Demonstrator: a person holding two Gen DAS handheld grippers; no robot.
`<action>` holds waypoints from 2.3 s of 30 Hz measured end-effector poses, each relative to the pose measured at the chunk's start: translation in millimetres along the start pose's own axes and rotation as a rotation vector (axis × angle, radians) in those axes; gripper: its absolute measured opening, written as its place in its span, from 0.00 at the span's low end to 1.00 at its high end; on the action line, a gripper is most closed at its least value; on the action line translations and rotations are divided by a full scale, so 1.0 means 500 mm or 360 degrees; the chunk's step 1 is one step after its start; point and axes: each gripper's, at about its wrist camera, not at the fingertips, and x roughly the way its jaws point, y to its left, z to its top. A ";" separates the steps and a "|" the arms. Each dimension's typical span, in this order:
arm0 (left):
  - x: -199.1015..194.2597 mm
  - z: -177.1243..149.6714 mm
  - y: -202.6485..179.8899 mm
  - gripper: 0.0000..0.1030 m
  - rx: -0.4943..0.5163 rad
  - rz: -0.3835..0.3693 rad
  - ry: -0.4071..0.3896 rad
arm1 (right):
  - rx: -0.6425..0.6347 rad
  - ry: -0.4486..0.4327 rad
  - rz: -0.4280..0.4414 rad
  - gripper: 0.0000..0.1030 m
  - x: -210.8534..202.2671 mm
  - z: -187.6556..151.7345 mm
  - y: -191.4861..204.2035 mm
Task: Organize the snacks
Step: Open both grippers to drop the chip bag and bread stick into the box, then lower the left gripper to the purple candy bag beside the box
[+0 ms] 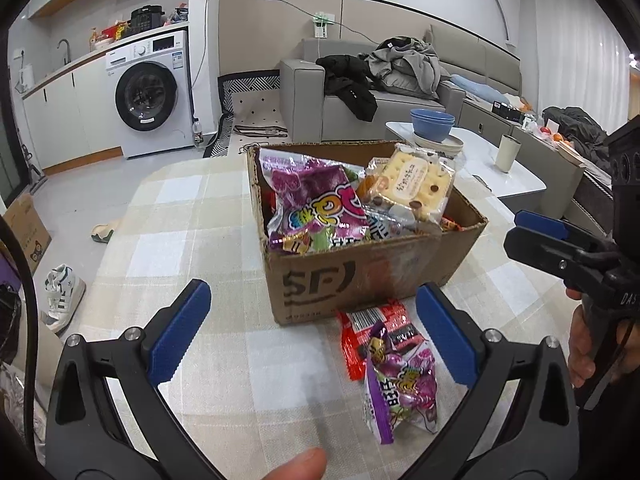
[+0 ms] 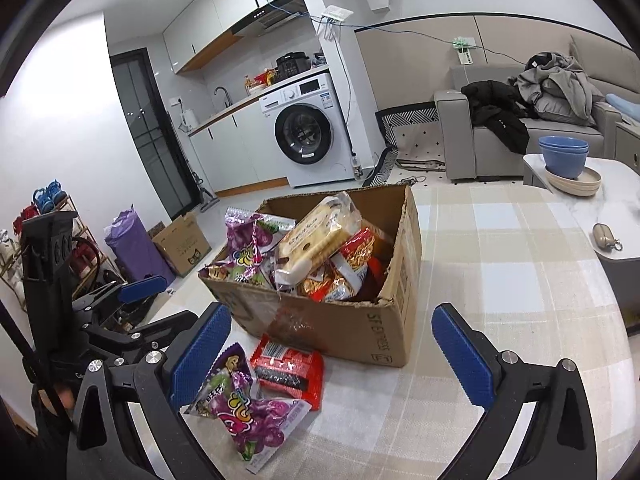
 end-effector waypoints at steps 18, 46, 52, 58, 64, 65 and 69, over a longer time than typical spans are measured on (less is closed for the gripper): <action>-0.022 -0.060 0.000 0.99 0.0061 -0.0005 0.0162 | -0.0042 0.0191 0.0009 0.99 0.028 -0.027 0.018; 0.105 -0.136 -0.144 0.99 0.0248 -0.0087 0.0418 | -0.0029 0.0375 -0.0088 0.99 0.073 -0.048 -0.009; 0.140 -0.151 -0.155 0.99 0.0223 -0.0063 0.0447 | -0.0029 0.0381 -0.0087 0.99 0.075 -0.051 -0.008; 0.159 -0.160 -0.143 0.94 0.0173 -0.0116 0.0459 | -0.0027 0.0381 -0.0087 0.99 0.076 -0.051 -0.008; 0.181 -0.170 -0.145 0.70 0.0179 -0.0179 0.0509 | -0.0026 0.0394 -0.0086 0.99 0.081 -0.055 -0.008; 0.183 -0.171 -0.148 0.66 0.0192 -0.0196 0.0502 | -0.0025 0.0395 -0.0085 0.99 0.082 -0.055 -0.007; 0.175 -0.181 -0.171 0.53 0.0248 -0.0218 0.0469 | -0.0024 0.0394 -0.0081 0.99 0.081 -0.054 -0.007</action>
